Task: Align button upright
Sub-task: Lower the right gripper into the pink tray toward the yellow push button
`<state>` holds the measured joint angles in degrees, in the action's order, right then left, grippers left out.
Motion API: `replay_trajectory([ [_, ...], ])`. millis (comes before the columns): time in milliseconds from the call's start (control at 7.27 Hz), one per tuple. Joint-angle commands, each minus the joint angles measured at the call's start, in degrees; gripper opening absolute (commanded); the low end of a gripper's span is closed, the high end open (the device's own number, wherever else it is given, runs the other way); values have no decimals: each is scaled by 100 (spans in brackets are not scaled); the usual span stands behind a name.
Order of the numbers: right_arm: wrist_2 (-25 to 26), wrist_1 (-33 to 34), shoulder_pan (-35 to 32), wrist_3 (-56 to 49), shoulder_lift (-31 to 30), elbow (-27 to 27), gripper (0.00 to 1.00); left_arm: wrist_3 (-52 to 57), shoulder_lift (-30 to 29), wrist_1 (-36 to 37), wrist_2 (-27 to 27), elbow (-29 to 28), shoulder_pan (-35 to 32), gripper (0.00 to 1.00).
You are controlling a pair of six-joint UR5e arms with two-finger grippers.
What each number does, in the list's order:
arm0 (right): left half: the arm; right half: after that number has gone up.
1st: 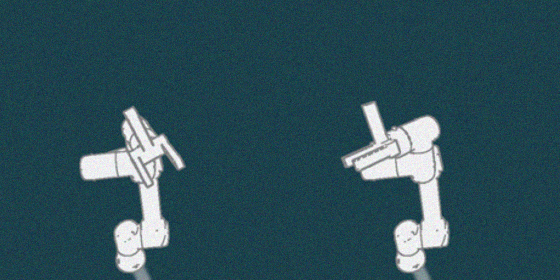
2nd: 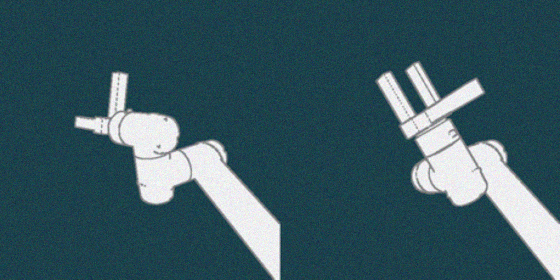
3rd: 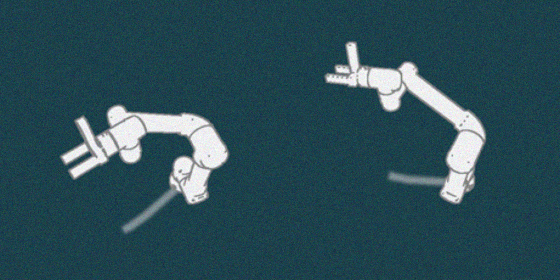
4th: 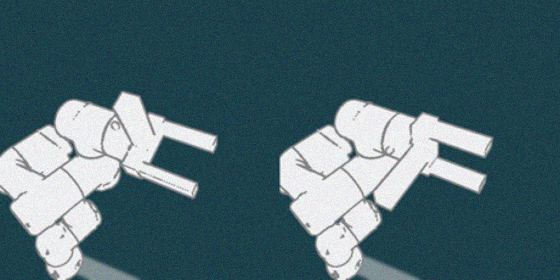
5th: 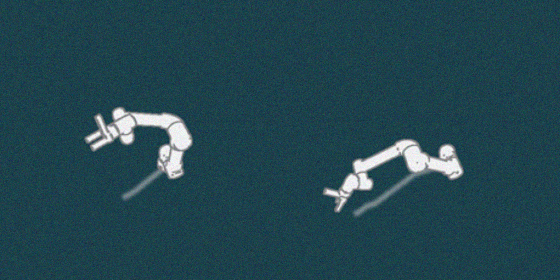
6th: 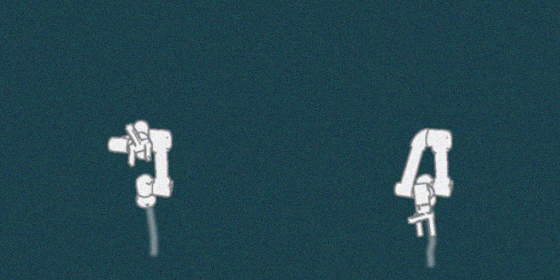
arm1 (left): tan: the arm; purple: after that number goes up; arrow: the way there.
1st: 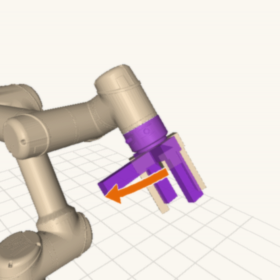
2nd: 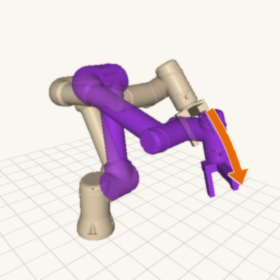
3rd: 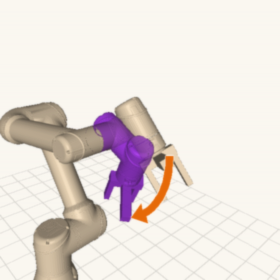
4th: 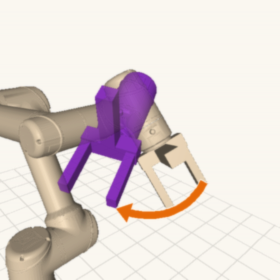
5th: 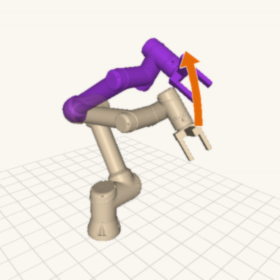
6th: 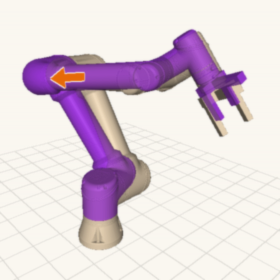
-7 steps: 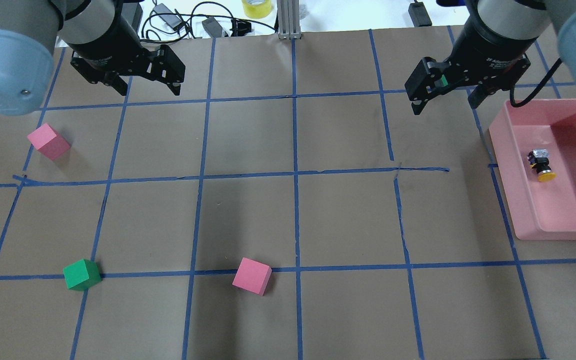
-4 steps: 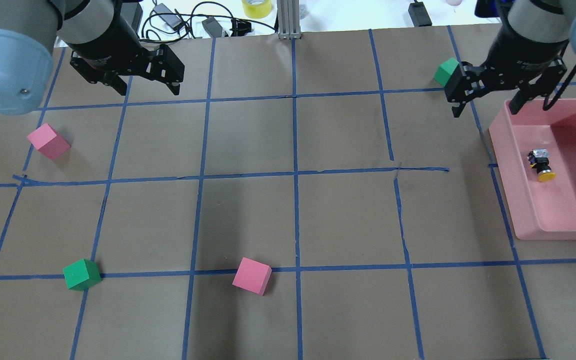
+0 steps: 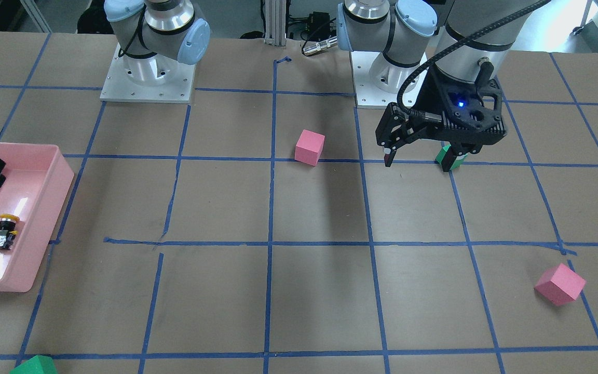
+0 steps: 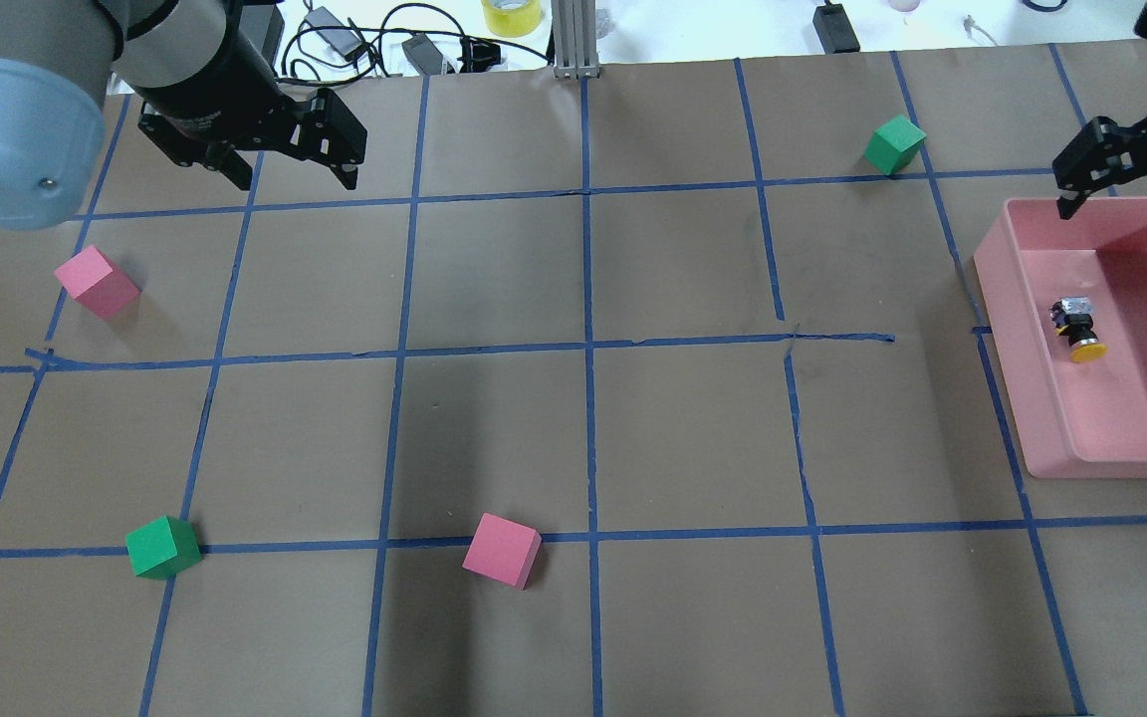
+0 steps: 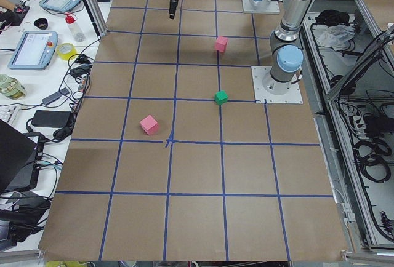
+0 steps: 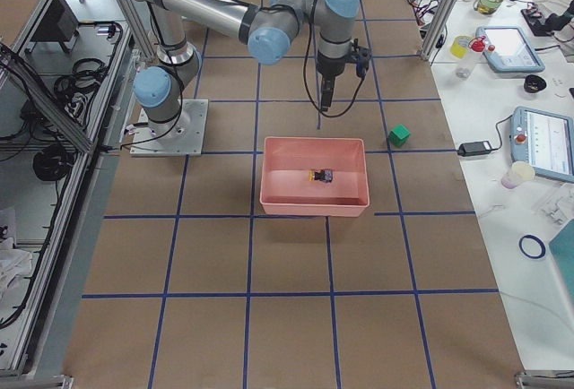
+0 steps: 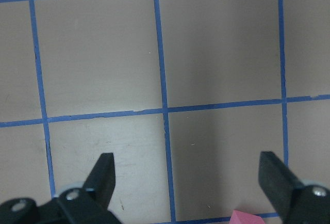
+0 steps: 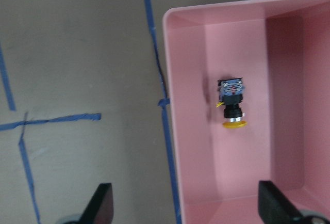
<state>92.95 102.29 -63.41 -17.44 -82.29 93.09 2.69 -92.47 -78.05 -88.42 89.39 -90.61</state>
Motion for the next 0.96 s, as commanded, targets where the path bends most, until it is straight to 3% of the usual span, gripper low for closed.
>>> replay_trajectory([
  [0, 117, 493, 338, -93, 432, 174, 100, 3, 0, 0, 0, 0, 0, 100],
  [275, 328, 1045, 434, -93, 818, 506, 100, 3, 0, 0, -8, 0, 0, 100],
  [550, 329, 2044, 557, -128, 1039, 1191, 100, 3, 0, 0, 0, 0, 0, 100],
  [825, 338, 2523, 575, -137, 1337, 1361, 100, 3, 0, 0, 0, 0, 0, 100],
])
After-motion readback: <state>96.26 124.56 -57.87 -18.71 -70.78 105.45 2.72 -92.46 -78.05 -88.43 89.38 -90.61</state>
